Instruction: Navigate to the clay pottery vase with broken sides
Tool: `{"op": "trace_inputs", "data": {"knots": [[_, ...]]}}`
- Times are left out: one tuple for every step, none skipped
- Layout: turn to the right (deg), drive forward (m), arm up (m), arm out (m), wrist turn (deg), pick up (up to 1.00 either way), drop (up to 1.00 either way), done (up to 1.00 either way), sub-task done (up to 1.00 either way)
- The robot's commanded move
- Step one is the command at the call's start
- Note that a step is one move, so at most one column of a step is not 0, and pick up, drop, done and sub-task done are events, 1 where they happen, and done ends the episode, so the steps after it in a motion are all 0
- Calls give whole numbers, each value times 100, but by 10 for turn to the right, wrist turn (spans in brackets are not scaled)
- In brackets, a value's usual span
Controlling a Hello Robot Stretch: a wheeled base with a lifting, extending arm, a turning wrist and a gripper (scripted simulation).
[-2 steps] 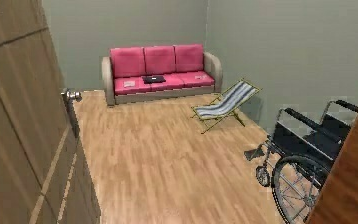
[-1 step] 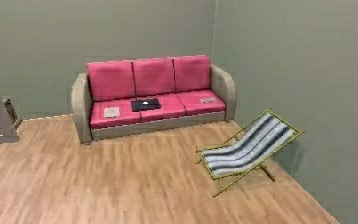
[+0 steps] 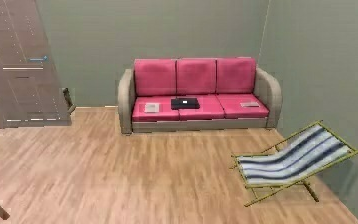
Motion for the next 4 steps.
{"op": "trace_inputs", "data": {"knots": [[0, 30, 0, 0, 0, 0, 0, 0, 0], [-390, 0, 0, 0, 0, 0, 0, 0, 0], [0, 100, 0, 0, 0, 0, 0, 0, 0], [-60, 0, 0, 0, 0, 0, 0, 0, 0]]}}
